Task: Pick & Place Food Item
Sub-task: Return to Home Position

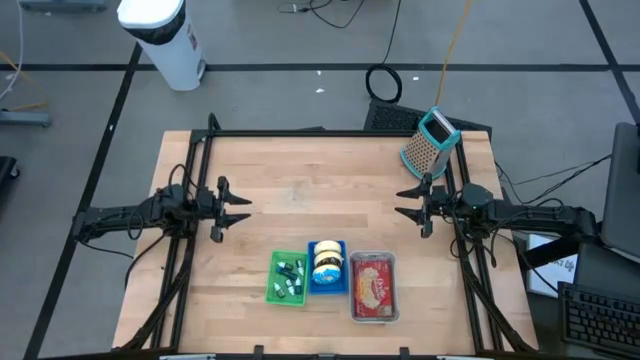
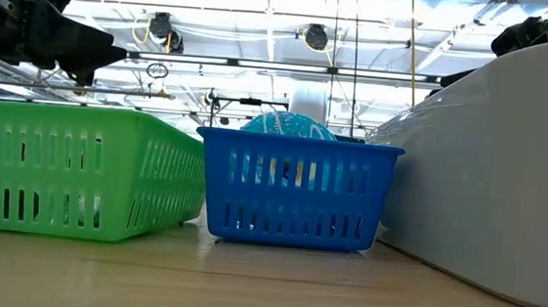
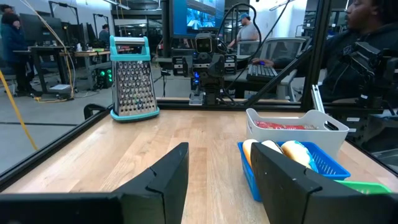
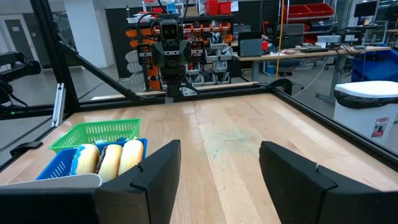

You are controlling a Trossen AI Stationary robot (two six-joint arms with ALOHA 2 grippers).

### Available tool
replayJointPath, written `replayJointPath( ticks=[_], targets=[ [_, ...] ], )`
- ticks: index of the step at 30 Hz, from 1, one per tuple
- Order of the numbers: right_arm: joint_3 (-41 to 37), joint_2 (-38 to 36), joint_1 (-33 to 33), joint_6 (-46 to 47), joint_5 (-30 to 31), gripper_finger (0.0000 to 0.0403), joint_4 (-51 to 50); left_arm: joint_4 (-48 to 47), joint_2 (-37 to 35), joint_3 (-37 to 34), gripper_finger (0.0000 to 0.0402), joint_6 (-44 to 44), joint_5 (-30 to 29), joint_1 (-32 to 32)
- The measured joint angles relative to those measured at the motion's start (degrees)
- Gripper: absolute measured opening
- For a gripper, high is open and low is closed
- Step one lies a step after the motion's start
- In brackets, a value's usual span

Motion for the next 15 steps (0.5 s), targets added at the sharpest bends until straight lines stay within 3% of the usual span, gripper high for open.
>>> replayJointPath(
  ticks=[15],
  targets=[
    [0.0, 0.01, 0.0, 0.0, 0.0, 0.0206, 0.0, 0.0, 0.0, 0.0, 0.0175, 0.0, -0.01, 0.01]
  ],
)
